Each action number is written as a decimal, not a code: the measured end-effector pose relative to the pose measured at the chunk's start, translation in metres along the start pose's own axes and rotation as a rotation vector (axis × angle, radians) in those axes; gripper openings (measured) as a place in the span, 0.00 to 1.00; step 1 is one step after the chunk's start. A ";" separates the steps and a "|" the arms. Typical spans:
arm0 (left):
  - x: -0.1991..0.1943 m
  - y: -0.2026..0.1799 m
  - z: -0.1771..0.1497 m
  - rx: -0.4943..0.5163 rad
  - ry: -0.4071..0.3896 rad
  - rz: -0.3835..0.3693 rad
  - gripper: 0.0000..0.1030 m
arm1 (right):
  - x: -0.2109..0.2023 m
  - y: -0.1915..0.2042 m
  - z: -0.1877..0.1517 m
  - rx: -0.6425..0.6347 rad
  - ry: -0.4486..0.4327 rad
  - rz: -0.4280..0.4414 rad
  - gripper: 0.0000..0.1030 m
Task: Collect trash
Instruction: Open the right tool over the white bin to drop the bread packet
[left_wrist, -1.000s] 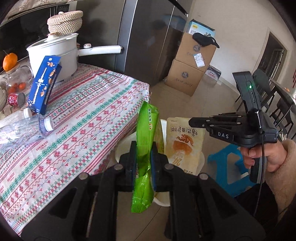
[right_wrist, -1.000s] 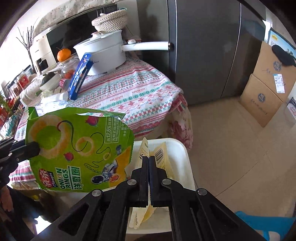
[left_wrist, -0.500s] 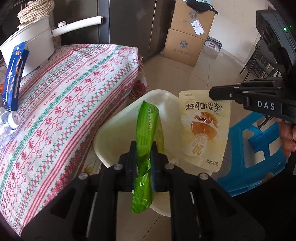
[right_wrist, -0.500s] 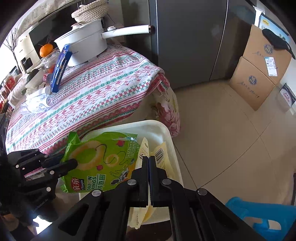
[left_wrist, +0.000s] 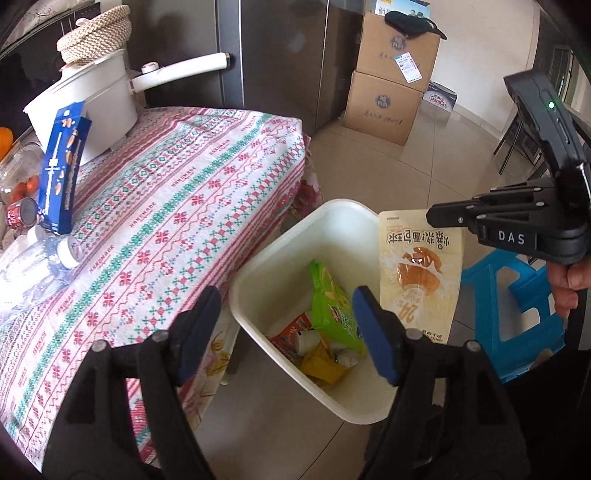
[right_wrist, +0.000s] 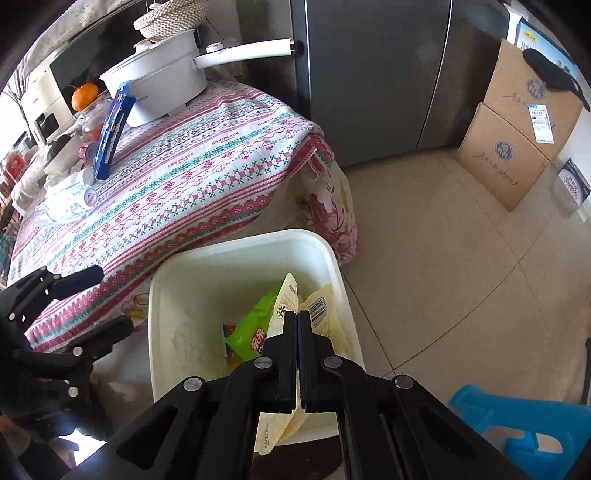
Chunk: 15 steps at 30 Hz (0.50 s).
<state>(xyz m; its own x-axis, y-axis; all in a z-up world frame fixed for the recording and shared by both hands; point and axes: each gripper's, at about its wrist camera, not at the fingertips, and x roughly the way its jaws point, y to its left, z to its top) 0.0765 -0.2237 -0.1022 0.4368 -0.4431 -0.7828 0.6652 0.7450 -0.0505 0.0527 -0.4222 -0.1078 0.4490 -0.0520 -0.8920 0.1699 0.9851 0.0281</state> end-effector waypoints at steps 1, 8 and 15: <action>-0.007 0.004 0.000 -0.002 -0.011 0.016 0.79 | 0.000 0.001 0.001 0.003 0.001 0.006 0.01; -0.038 0.038 0.003 -0.064 -0.054 0.084 0.90 | 0.010 0.012 0.008 0.007 0.013 0.059 0.02; -0.054 0.073 0.007 -0.139 -0.057 0.131 0.94 | 0.003 0.015 0.018 0.051 0.011 0.081 0.34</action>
<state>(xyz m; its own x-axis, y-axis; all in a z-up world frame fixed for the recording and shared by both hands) 0.1054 -0.1483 -0.0591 0.5505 -0.3622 -0.7522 0.5116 0.8583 -0.0388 0.0726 -0.4109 -0.1020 0.4539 0.0300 -0.8905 0.1774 0.9764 0.1233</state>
